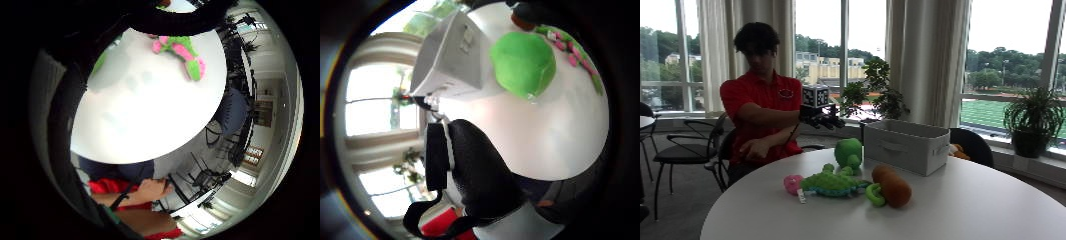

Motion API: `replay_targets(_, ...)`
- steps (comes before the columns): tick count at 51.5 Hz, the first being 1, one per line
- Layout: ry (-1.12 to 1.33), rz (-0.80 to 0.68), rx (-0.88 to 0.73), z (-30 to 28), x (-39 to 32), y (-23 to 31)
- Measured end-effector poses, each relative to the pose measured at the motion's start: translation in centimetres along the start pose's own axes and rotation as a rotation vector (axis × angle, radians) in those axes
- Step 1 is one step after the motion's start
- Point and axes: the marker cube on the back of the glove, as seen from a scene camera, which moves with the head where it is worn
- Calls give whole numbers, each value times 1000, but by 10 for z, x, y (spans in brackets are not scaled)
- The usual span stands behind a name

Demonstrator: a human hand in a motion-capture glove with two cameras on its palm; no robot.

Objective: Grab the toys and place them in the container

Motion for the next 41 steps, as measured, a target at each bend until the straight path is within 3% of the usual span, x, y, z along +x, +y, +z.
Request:
replay_targets(25, -49, 6, 38, 2, 15, 5)
replay_targets(41, -95, -18, 75, 15, 13, -28)
